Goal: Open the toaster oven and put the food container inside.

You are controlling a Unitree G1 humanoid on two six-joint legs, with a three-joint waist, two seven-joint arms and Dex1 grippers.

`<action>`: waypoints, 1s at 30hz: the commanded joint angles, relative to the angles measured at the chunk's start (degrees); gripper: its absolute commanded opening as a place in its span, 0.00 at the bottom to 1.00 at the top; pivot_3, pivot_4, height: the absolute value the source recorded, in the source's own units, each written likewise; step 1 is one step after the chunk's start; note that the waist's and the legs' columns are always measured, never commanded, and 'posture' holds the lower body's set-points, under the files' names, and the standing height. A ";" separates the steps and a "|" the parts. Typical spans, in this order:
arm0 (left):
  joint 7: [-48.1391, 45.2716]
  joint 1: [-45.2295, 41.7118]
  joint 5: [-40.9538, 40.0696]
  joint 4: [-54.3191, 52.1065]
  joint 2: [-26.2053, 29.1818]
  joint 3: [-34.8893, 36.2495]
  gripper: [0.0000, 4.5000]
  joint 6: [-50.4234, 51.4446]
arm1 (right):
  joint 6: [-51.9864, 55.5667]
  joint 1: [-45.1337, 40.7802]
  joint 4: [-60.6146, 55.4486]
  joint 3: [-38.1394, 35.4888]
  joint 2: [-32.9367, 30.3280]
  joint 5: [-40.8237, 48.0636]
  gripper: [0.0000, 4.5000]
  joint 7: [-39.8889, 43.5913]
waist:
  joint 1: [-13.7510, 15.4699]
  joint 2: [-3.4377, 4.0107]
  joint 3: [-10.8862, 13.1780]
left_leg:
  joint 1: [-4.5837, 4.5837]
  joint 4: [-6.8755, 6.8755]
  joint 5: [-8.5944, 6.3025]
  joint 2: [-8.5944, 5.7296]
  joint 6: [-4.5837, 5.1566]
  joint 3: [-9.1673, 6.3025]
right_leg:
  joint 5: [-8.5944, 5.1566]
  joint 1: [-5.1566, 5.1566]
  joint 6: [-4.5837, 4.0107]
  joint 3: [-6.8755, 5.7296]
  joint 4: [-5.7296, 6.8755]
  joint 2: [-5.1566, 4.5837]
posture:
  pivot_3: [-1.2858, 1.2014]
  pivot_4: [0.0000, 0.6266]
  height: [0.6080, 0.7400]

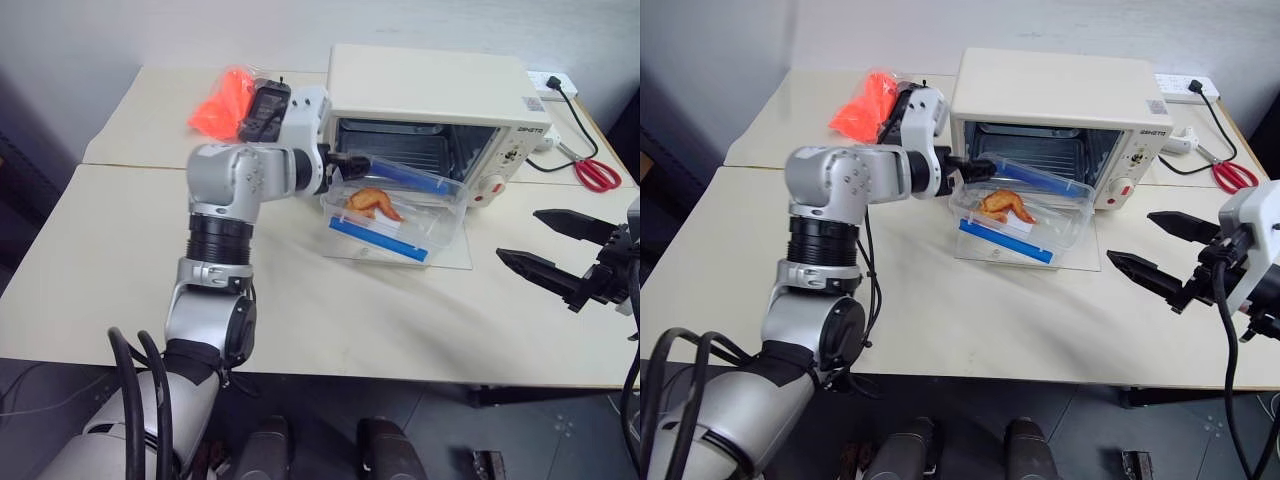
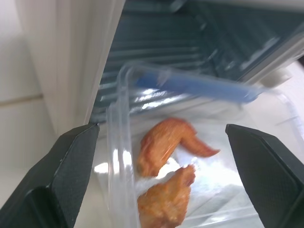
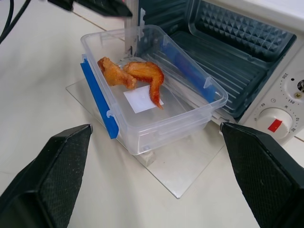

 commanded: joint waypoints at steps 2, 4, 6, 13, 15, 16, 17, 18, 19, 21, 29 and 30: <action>-20.38 4.51 -8.46 -12.70 11.14 -1.43 0.79 -5.67 | 1.78 0.21 -5.48 -2.68 0.14 6.17 0.93 -1.42 | -0.20 0.06 -0.03 | 0.04 -0.08 0.02 0.03 -0.04 0.00 | 0.00 -0.01 0.00 0.01 0.00 0.02 | 0.52 0.24 1.00; -30.83 9.91 -10.79 -17.65 18.05 -3.38 0.69 -8.14 | 2.69 0.03 -7.88 -1.18 1.03 9.52 0.88 -3.01 | -0.13 0.12 -0.06 | 0.05 -0.04 0.01 0.02 -0.03 -0.02 | 0.00 0.04 0.00 -0.01 -0.01 0.01 | 0.52 0.24 1.00; -38.07 14.94 -12.32 -21.14 23.75 -5.27 0.57 -9.98 | 3.11 0.09 -10.33 1.34 1.91 11.40 0.73 -4.96 | -0.71 0.18 -0.10 | 0.17 -0.15 0.01 0.04 -0.03 0.02 | -0.01 0.09 -0.02 0.05 -0.02 0.01 | 0.52 0.24 1.00; -45.35 22.78 -11.05 -20.59 28.61 -9.68 0.09 -16.34 | 1.97 -1.23 -14.23 14.53 6.47 10.16 0.20 -11.18 | 0.26 0.17 -0.09 | 0.06 0.14 -0.01 0.20 0.12 -0.16 | -0.02 0.23 -0.04 0.03 -0.15 -0.03 | 0.52 0.24 1.00; -45.93 22.73 -9.84 -18.96 27.90 -11.52 0.00 -18.41 | 0.82 -1.96 -13.22 18.23 7.25 6.83 0.05 -11.95 | 0.23 0.17 -0.09 | 0.04 0.17 -0.05 0.13 0.20 -0.20 | -0.02 0.25 -0.04 0.03 -0.13 -0.06 | 0.52 0.24 1.00; -45.98 22.61 -8.48 -17.93 27.48 -13.08 0.00 -19.86 | 0.00 -2.58 -12.34 20.26 7.53 4.59 0.00 -12.27 | 0.15 0.17 -0.09 | 0.05 0.17 -0.06 0.11 0.23 -0.19 | -0.02 0.26 -0.04 0.04 -0.08 -0.05 | 0.52 0.24 1.00; -45.74 22.33 -7.06 -16.76 26.95 -14.58 0.00 -21.04 | -0.68 -3.23 -11.45 22.01 7.72 2.55 0.00 -12.52 | 0.08 0.17 -0.10 | 0.04 0.15 -0.06 -0.01 0.24 -0.17 | -0.02 0.25 -0.04 0.05 -0.06 -0.05 | 0.52 0.24 1.00; -45.61 21.96 -5.75 -15.31 26.25 -15.99 0.00 -22.21 | -1.43 -4.04 -10.39 23.86 7.90 0.37 0.00 -12.57 | 0.04 0.17 -0.10 | 0.05 0.15 -0.07 -0.08 0.24 -0.16 | -0.02 0.25 -0.04 0.05 -0.05 -0.04 | 0.52 0.24 1.00; -45.81 21.59 -4.87 -14.02 25.71 -16.98 0.00 -23.05 | -2.04 -4.81 -9.43 25.28 8.06 -1.26 0.00 -12.39 | 0.00 0.17 -0.10 | 0.05 0.15 -0.07 -0.11 0.25 -0.14 | -0.02 0.24 -0.03 0.05 -0.04 -0.04 | 0.52 0.24 1.00; -46.70 20.68 -2.38 -10.90 24.47 -19.24 0.00 -26.53 | -3.74 -6.74 -6.83 28.38 8.40 -4.88 0.00 -11.58 | -0.03 0.17 -0.09 | 0.03 0.16 -0.06 -0.10 0.25 -0.13 | -0.02 0.20 -0.03 0.04 -0.04 0.00 | 0.52 0.24 1.00; -48.92 14.31 4.88 4.18 17.54 -23.43 0.00 -38.31 | -10.44 -15.52 5.82 36.80 10.77 -16.41 0.00 -8.14 | -0.09 0.17 -0.09 | 0.01 0.16 -0.06 -0.10 0.26 -0.08 | -0.02 0.14 -0.03 0.02 0.00 0.01 | 0.52 0.24 1.00; -47.83 12.85 5.95 7.19 15.75 -23.48 0.00 -39.86 | -12.14 -17.94 9.34 37.51 10.97 -18.63 0.00 -7.77 | -0.09 0.17 -0.09 | 0.01 0.16 -0.06 -0.11 0.26 -0.09 | -0.01 0.14 -0.03 0.02 0.00 0.00 | 0.52 0.24 1.00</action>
